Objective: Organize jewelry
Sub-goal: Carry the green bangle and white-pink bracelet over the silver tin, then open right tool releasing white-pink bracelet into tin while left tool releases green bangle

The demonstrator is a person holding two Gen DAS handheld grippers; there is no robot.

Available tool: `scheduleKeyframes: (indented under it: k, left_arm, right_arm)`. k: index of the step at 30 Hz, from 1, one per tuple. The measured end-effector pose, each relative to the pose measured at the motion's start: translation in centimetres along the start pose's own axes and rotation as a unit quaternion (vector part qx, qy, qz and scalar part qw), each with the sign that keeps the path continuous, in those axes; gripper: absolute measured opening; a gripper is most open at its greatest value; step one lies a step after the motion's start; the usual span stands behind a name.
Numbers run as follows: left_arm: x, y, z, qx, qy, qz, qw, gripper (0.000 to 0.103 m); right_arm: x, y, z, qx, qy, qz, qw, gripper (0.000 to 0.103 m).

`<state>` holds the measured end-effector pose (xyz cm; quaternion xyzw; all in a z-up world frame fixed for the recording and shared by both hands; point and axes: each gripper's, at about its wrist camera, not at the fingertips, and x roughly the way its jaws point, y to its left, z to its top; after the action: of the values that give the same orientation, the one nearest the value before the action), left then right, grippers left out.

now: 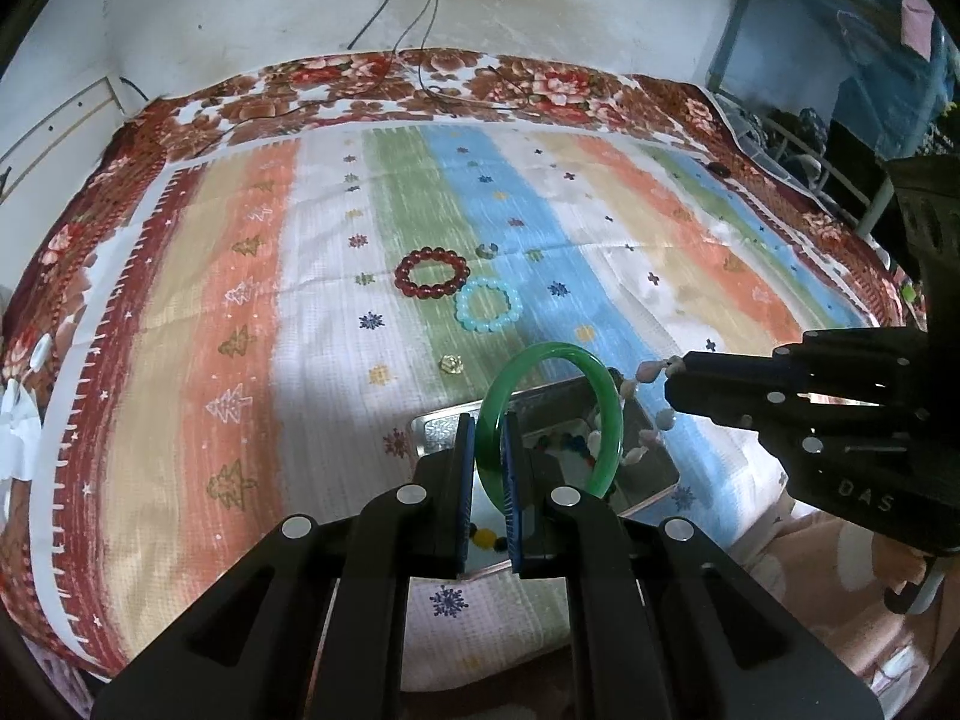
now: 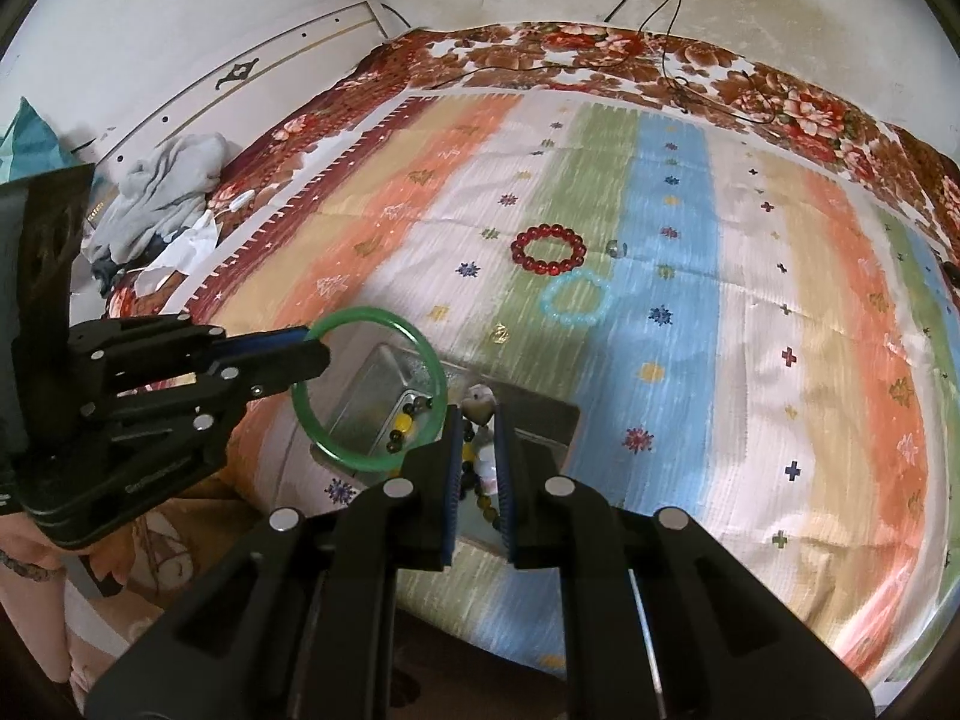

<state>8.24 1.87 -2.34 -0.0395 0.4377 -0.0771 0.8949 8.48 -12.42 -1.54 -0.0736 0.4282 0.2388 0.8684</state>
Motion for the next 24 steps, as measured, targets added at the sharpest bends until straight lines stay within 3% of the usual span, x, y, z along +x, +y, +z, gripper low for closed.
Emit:
scheduleKeyframes:
  k: [9, 10, 12, 20, 24]
  left_arm:
    - [1.1, 0.1, 0.0, 0.002, 0.012, -0.011, 0.9999, 0.010]
    - [1.3, 0.0, 0.1, 0.000, 0.015, -0.018, 0.9997, 0.012]
    - [1.3, 0.0, 0.2, -0.003, 0.013, -0.015, 0.9998, 0.028]
    - [1.0, 1.1, 0.5, -0.024, 0.006, -0.013, 0.9996, 0.046]
    - [1.0, 1.6, 0.6, -0.035, 0.004, -0.012, 0.9993, 0.050]
  right_arm:
    - [0.3, -0.6, 0.1, 0.014, 0.004, 0.003, 1.000, 0.015]
    - [0.3, -0.7, 0.1, 0.017, 0.006, 0.003, 1.000, 0.019]
    - [0.3, -1.1, 0.2, 0.021, 0.005, -0.002, 1.000, 0.036]
    - [0.6, -2.1, 0.3, 0.030, 0.010, -0.012, 0.999, 0.046]
    - [0.8, -2.5, 0.3, 0.033, 0.011, -0.016, 0.999, 0.049]
